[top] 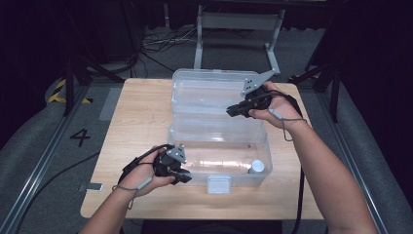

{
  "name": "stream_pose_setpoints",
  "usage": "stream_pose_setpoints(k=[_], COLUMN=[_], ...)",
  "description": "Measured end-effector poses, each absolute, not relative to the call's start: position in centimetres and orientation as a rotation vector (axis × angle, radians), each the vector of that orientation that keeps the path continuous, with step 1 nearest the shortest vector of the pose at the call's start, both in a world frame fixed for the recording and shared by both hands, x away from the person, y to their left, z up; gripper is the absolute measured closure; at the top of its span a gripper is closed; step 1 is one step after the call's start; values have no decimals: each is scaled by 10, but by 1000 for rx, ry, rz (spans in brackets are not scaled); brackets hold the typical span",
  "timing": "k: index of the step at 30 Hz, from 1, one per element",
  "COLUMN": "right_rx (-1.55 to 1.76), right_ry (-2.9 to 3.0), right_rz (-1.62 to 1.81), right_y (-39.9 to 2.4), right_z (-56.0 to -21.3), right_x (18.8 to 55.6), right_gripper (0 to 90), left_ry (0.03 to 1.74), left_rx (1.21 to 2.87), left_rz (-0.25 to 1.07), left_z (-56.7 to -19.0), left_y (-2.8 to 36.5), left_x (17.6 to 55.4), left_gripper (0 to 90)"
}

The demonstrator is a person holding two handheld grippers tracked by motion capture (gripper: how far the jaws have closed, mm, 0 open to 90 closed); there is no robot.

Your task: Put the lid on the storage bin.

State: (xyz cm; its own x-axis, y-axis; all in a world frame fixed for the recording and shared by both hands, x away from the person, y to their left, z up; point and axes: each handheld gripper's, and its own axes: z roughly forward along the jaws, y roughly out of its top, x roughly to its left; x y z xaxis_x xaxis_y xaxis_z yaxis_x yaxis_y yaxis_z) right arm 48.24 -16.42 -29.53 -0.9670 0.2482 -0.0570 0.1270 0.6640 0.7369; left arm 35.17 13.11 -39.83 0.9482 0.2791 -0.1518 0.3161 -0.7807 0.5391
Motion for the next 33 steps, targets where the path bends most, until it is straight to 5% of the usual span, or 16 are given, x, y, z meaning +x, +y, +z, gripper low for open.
stream_pose_setpoints(k=[33], right_rx=[181], right_ry=[2733], right_rz=[1186], right_y=[-167], right_z=[-292], right_x=[443], right_gripper=[878], left_ry=[427], left_rx=[2511], left_rz=[-90], left_z=[-398], left_y=[131], left_x=[352], left_gripper=[779])
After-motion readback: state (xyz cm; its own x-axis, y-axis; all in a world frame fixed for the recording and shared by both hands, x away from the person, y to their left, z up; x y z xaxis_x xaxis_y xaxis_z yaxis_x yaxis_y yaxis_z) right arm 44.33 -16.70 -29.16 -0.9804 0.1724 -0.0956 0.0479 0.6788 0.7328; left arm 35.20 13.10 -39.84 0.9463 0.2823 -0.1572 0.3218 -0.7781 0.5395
